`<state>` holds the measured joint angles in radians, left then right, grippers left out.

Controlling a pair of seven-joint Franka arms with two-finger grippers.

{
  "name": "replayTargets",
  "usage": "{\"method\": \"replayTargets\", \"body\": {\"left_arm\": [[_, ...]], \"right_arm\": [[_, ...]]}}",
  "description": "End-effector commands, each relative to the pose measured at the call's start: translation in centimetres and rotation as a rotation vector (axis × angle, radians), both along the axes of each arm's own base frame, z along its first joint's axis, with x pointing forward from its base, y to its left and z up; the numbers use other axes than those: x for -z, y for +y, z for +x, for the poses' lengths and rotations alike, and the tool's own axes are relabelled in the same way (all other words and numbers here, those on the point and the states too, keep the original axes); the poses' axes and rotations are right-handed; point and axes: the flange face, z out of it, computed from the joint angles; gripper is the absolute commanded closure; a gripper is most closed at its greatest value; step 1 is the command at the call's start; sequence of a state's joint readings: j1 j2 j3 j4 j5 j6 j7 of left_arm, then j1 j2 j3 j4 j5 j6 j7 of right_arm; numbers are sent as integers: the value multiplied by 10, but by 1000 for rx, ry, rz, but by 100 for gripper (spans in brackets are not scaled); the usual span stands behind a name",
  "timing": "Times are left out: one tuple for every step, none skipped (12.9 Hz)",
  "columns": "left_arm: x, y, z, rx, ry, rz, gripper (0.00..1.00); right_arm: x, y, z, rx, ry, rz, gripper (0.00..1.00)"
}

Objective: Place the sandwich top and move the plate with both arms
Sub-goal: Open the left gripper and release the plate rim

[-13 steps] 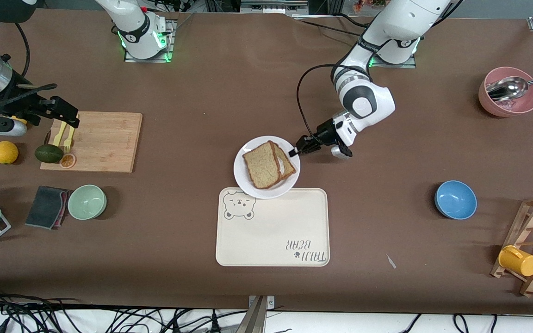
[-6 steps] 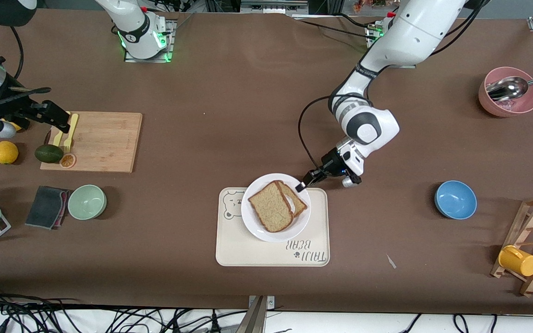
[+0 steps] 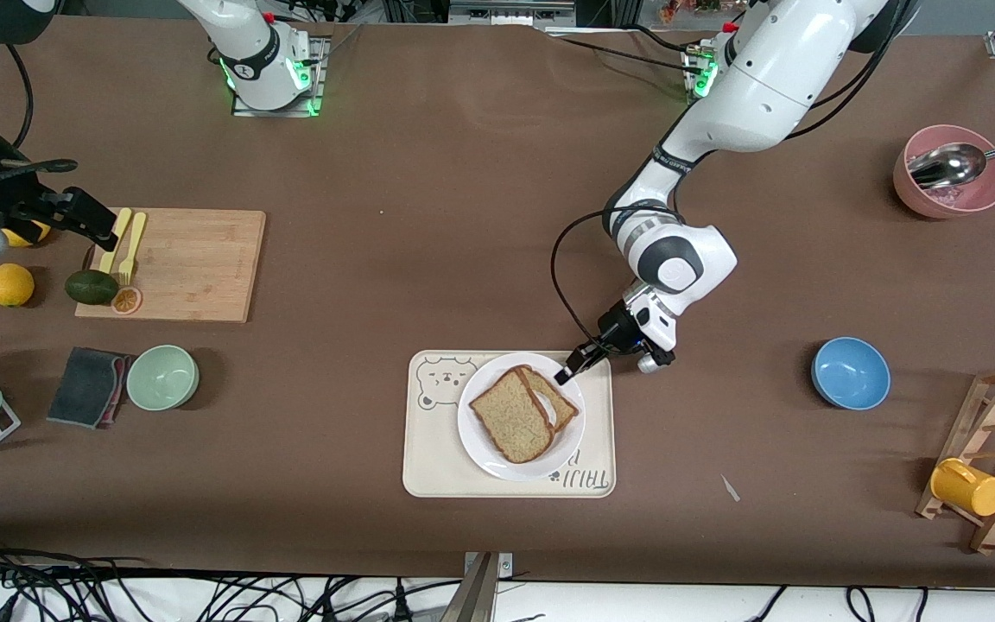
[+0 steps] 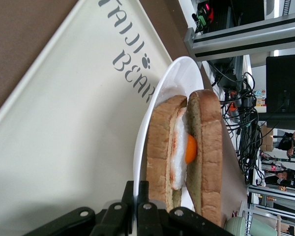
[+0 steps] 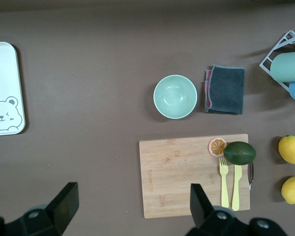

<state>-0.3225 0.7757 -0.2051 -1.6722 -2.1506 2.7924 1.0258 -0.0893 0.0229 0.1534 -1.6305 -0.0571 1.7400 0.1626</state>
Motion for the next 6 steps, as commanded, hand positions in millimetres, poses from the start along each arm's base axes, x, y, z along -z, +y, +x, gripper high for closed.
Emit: {"method": "replayTargets", "body": {"left_arm": [[0,-9,13,-39,-8,1,100],[1,-8,14,-42,-7,0,100],[5,-9,13,-42,-2,3,100],[7,-9,13,-38,-1,5,100],[8,-10,12,-38,1,5,100],[7,-11,12,-38,1,3,100]], "right_arm": [[-8,3,-1,9,-14,3,0],[-7,5,-1,9,-14,4,0],[-8,4,0,11,-17,6,0],[-1,7,4,-1,-14,4,0],[-2,21,4,-25,-19,-3,0],[-1,21,5,-27,-19,-7,0]]}}
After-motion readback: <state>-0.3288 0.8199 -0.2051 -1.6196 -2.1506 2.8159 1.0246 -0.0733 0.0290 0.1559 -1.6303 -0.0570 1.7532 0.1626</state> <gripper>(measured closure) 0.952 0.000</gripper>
